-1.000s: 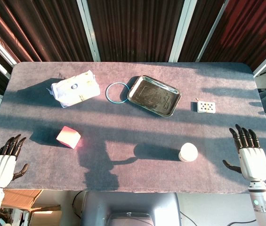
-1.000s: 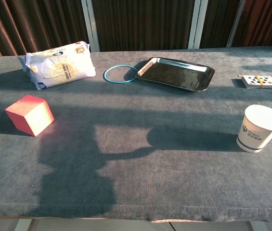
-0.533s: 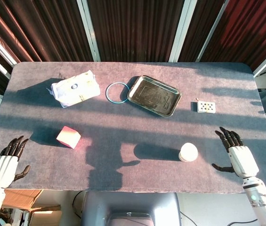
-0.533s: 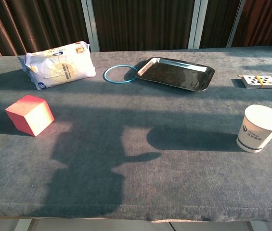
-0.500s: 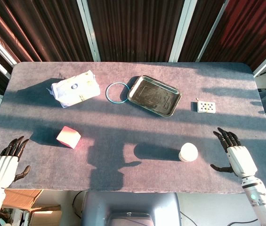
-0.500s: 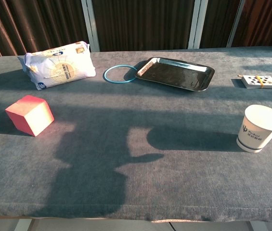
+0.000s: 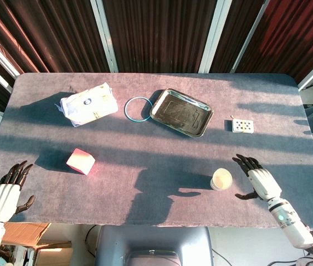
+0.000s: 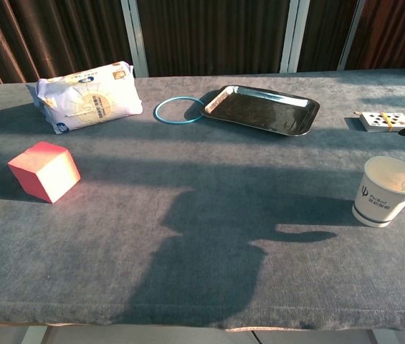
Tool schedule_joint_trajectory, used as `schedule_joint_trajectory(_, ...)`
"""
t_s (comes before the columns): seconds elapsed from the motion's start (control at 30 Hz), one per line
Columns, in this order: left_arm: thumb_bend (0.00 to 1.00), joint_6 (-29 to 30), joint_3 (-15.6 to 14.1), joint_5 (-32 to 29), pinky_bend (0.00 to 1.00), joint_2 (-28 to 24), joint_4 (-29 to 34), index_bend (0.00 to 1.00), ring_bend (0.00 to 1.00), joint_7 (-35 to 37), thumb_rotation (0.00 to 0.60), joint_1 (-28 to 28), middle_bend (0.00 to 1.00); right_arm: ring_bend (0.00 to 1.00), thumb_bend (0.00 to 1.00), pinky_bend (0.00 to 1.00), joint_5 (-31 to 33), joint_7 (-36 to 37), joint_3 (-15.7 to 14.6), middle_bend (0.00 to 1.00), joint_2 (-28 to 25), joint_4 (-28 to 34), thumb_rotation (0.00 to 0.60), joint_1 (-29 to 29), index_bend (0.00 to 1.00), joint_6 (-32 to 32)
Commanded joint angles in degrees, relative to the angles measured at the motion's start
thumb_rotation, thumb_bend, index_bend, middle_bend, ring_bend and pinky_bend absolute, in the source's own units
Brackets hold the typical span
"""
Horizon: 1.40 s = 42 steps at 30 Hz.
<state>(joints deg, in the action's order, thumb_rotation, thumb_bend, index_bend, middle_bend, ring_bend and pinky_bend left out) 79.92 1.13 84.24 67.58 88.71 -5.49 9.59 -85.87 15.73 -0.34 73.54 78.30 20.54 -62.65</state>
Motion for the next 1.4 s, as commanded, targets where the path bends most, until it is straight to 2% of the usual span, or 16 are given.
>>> schedule_joint_trajectory(0.03,0.29,-0.02,-0.02,0.04,0.23,-0.09,0.05,0.00,0.00,0.14,0.600,-0.05,0.00,0.14,0.11,0.19,0.05,1.85,0.78,0.17,2.40,-2.58,0.600,1.37,0.18,1.33)
schedule_joint_trajectory(0.43,0.29,-0.04,0.06,0.16,0.23,-0.50,0.27,0.00,0.00,0.91,0.600,-0.19,0.00,0.29,0.11,0.32,-2.27,9.76,0.89,0.27,9.11,-10.11,0.600,4.24,0.36,2.62)
schedule_joint_trajectory(0.63,0.30,0.05,0.05,0.32,0.23,-0.71,0.36,0.00,0.00,1.42,0.600,-0.30,0.00,0.40,0.11,0.43,-3.73,13.18,0.98,0.37,12.46,-14.27,0.600,4.33,0.49,-0.27)
schedule_joint_trajectory(0.83,0.29,-0.15,0.08,0.29,0.23,-0.80,0.38,0.00,0.00,1.65,0.600,-0.27,0.00,0.55,0.16,0.58,-3.94,14.49,1.78,0.51,15.23,-17.86,0.600,3.61,0.67,-4.22)
schedule_joint_trajectory(0.93,0.29,-0.32,0.08,0.21,0.23,-0.79,0.39,0.00,0.00,1.54,0.600,-0.25,0.00,0.57,0.17,0.60,-3.97,12.93,2.78,0.53,15.76,-19.00,0.600,3.18,0.70,-7.21)
schedule_joint_trajectory(1.03,0.29,-0.59,0.05,0.15,0.23,-0.79,0.41,0.00,0.00,1.45,0.600,-0.17,0.00,0.57,0.17,0.60,-4.49,7.95,3.67,0.53,15.17,-18.89,0.600,3.27,0.71,-9.67)
schedule_joint_trajectory(1.1,0.29,-0.84,0.04,0.05,0.23,-0.79,0.50,0.00,0.00,1.25,0.600,-0.08,0.00,0.57,0.17,0.60,-4.78,0.30,4.49,0.53,14.23,-18.17,0.600,3.66,0.71,-10.94)
schedule_joint_trajectory(1.23,0.29,-1.28,-0.02,-0.09,0.23,-0.85,0.72,0.00,0.00,0.98,0.600,0.05,0.00,0.57,0.17,0.60,-5.20,-20.07,5.41,0.53,11.16,-14.04,0.600,5.02,0.70,-10.57)
schedule_joint_trajectory(1.27,0.29,-1.38,-0.03,-0.10,0.23,-0.87,0.78,0.00,0.00,0.93,0.600,0.08,0.00,0.57,0.17,0.60,-5.09,-26.71,5.57,0.53,10.01,-12.00,0.600,5.51,0.70,-9.70)
schedule_joint_trajectory(1.4,0.29,-1.71,-0.10,-0.24,0.23,-0.92,0.97,0.00,0.00,0.64,0.600,0.16,0.00,0.56,0.18,0.60,-3.23,-45.31,6.16,0.53,7.80,-6.84,0.600,7.30,0.69,-5.29)
